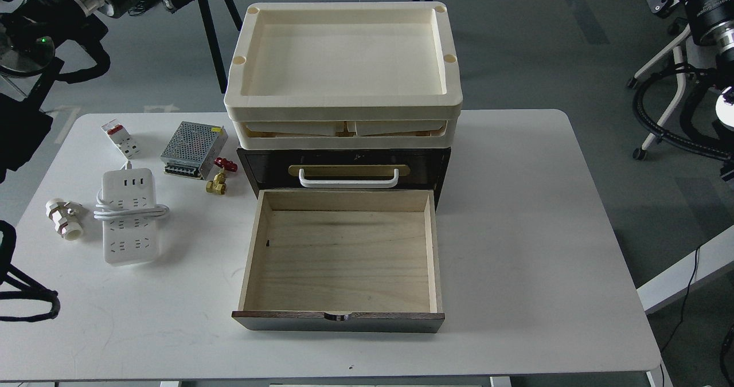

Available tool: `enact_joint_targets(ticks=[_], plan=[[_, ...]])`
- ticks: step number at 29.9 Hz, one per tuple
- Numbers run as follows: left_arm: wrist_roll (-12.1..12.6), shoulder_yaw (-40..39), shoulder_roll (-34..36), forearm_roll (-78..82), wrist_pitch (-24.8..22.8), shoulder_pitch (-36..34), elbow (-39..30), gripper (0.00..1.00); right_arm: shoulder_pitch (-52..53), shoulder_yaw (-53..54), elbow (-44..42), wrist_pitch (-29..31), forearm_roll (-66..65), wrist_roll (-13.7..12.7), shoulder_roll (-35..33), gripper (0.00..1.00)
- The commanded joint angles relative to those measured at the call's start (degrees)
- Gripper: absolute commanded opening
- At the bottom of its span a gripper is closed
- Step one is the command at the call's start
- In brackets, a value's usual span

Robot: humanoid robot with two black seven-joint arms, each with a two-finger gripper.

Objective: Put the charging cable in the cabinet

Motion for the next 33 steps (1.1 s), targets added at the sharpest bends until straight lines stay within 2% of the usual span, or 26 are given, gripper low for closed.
enact_joint_targets(ticks=[1,5,7,9,12,16,19,24,27,29,33], plan=[[-0.1,0.0,0.1,-0.1,0.0,0.1,0.1,1.0,0.1,-0.1,0.1,0.0,0.0,0.0,0.5,0.99],[-1.0,-0.9,0.5,-0.6,0.0,0.1,0.2,1.0,0.1,0.0,0.1,0.0,0.0,0.0,0.7,0.99],[-4.3,-1.8,0.3,-0.7,0.0,0.3,2.5,1.0,0.1,0.0,0.1,0.0,0.0,0.0,0.6,0.99],[-10.1,-2.1,0.2,-1.5,0.0,1.3,5.1,1.0,0.1,0.1,0.1,0.0,0.0,0.0,0.4,0.99],[-16.0,-2.1,-1.9,-1.9,0.0,1.1,5.4,1.0,0.1,0.1,0.1,0.0,0.0,-0.1,-0.1,0.99],[-19.5,-2.9,-4.2,-2.0,0.0,1.1,4.9,1.0,0.2,0.1,0.1,0.0,0.0,-0.1,-0.3,0.99],[-23.4,-3.9,-4.0,-2.0,0.0,1.4,4.9,1.0,0.2,0.1,0.1,0.0,0.0,-0.1,-0.3,0.99],[-23.0,-3.4,-3.6,-1.5,0.0,0.9,5.0,1.0,0.1,0.0,0.0,0.0,0.0,-0.1,-0.2,0.99],[-21.1,-2.9,-1.9,-1.5,0.0,0.7,3.6,1.0,0.0,-0.2,0.0,0.0,0.0,-0.1,-0.1,0.99],[-19.2,-1.1,0.1,-1.3,0.0,0.6,0.3,1.0,0.0,-0.2,-0.1,0.0,0.0,-0.1,-0.1,0.99],[-19.5,6.4,8.8,-0.3,0.0,-1.6,-10.0,1.0,-1.1,-0.4,-0.1,0.0,0.0,-0.1,-0.2,0.99]])
